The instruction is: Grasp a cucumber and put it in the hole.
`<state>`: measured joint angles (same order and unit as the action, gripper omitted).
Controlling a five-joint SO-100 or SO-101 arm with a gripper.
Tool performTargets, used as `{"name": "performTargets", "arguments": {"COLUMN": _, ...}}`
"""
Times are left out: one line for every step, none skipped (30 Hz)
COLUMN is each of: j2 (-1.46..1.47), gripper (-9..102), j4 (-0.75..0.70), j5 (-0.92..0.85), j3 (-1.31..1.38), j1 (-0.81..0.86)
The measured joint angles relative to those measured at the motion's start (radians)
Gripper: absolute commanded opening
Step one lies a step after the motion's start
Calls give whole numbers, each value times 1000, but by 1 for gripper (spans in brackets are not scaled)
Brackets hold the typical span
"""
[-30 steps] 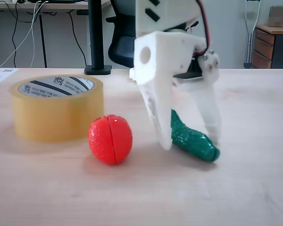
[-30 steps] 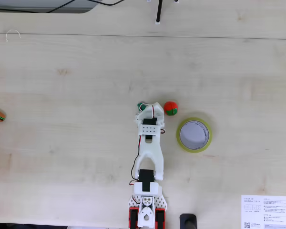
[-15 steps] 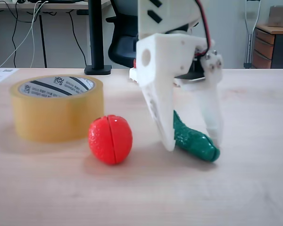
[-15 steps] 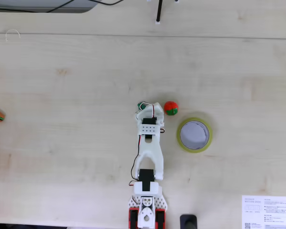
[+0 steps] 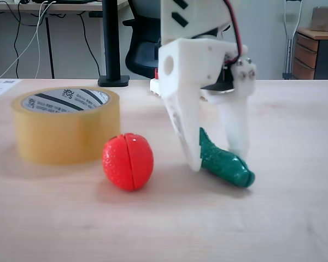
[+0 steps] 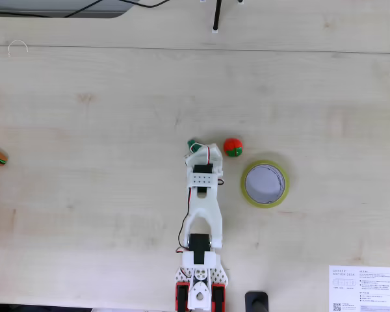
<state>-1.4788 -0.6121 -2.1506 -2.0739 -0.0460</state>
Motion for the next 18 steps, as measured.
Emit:
{"name": "performTargets", "arguments": {"j2": -6, "gripper": 15, "j4": -11, "j5": 0, "j3": -6, "j1": 0}}
{"name": "performTargets", "arguments": {"j2": -12, "gripper": 14, "j4": -23, "j5": 0, "j3": -11, "j1": 0}}
{"name": "performTargets", "arguments": {"j2": -18, "gripper": 13, "j4": -37, "j5": 0, "j3": -14, "j1": 0}}
{"name": "performTargets", "arguments": {"j2": -23, "gripper": 13, "j4": -51, "j5": 0, "j3": -17, "j1": 0}}
{"name": "performTargets", "arguments": {"j2": -26, "gripper": 12, "j4": -63, "j5": 0, "j3": -18, "j1": 0}}
{"name": "performTargets", "arguments": {"j2": -28, "gripper": 12, "j4": -74, "j5": 0, "j3": -18, "j1": 0}}
{"name": "performTargets", "arguments": {"j2": -31, "gripper": 12, "j4": -81, "j5": 0, "j3": -18, "j1": 0}}
{"name": "performTargets", "arguments": {"j2": -31, "gripper": 12, "j4": -86, "j5": 0, "j3": -18, "j1": 0}}
{"name": "performTargets", "arguments": {"j2": -32, "gripper": 12, "j4": -91, "j5": 0, "j3": -18, "j1": 0}}
{"name": "performTargets", "arguments": {"j2": -32, "gripper": 12, "j4": -94, "j5": 0, "j3": -18, "j1": 0}}
{"name": "performTargets", "arguments": {"j2": -32, "gripper": 12, "j4": -94, "j5": 0, "j3": -18, "j1": 0}}
{"name": "performTargets", "arguments": {"j2": -32, "gripper": 12, "j4": -94, "j5": 0, "j3": -18, "j1": 0}}
{"name": "performTargets", "arguments": {"j2": -32, "gripper": 12, "j4": -94, "j5": 0, "j3": -18, "j1": 0}}
{"name": "performTargets", "arguments": {"j2": -32, "gripper": 12, "j4": -94, "j5": 0, "j3": -18, "j1": 0}}
{"name": "performTargets", "arguments": {"j2": -32, "gripper": 12, "j4": -94, "j5": 0, "j3": -18, "j1": 0}}
{"name": "performTargets", "arguments": {"j2": -32, "gripper": 11, "j4": -94, "j5": 0, "j3": -18, "j1": 0}}
{"name": "performTargets", "arguments": {"j2": -32, "gripper": 11, "j4": -94, "j5": 0, "j3": -18, "j1": 0}}
{"name": "performTargets", "arguments": {"j2": -32, "gripper": 10, "j4": -94, "j5": 0, "j3": -18, "j1": 0}}
